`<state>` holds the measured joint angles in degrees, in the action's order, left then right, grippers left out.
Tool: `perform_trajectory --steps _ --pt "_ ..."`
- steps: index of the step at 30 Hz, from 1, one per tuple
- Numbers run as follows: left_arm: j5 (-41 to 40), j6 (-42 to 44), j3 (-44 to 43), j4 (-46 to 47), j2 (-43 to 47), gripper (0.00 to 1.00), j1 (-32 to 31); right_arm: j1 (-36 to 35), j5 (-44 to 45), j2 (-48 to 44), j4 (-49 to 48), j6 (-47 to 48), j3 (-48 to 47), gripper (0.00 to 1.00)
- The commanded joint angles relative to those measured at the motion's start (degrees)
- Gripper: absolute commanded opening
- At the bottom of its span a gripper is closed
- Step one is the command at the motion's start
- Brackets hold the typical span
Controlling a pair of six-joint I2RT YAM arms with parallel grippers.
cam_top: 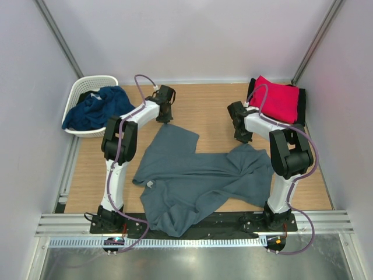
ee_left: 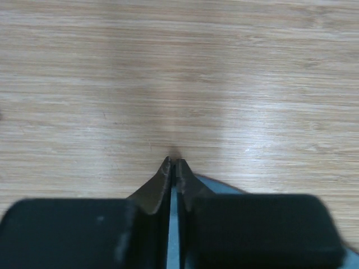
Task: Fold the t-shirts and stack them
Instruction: Flatten the tshirt out
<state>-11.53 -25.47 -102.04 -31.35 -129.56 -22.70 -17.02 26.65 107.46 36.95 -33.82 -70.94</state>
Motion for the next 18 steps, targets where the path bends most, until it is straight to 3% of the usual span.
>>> perform_trajectory --steps 1,10,18 --pt "1.25 -0.19 1.06 0.5 1.76 0.02 0.2 0.49 1.47 -0.5 0.23 0.6 -2.45 0.01" --pt "0.98 8.86 -4.48 3.93 4.57 0.0 2.04 4.0 2.7 0.38 -1.35 3.67 -11.49 0.01" --pt "4.76 18.79 -5.62 8.86 14.14 0.0 4.24 6.29 3.32 0.91 -1.26 6.05 -19.85 0.01"
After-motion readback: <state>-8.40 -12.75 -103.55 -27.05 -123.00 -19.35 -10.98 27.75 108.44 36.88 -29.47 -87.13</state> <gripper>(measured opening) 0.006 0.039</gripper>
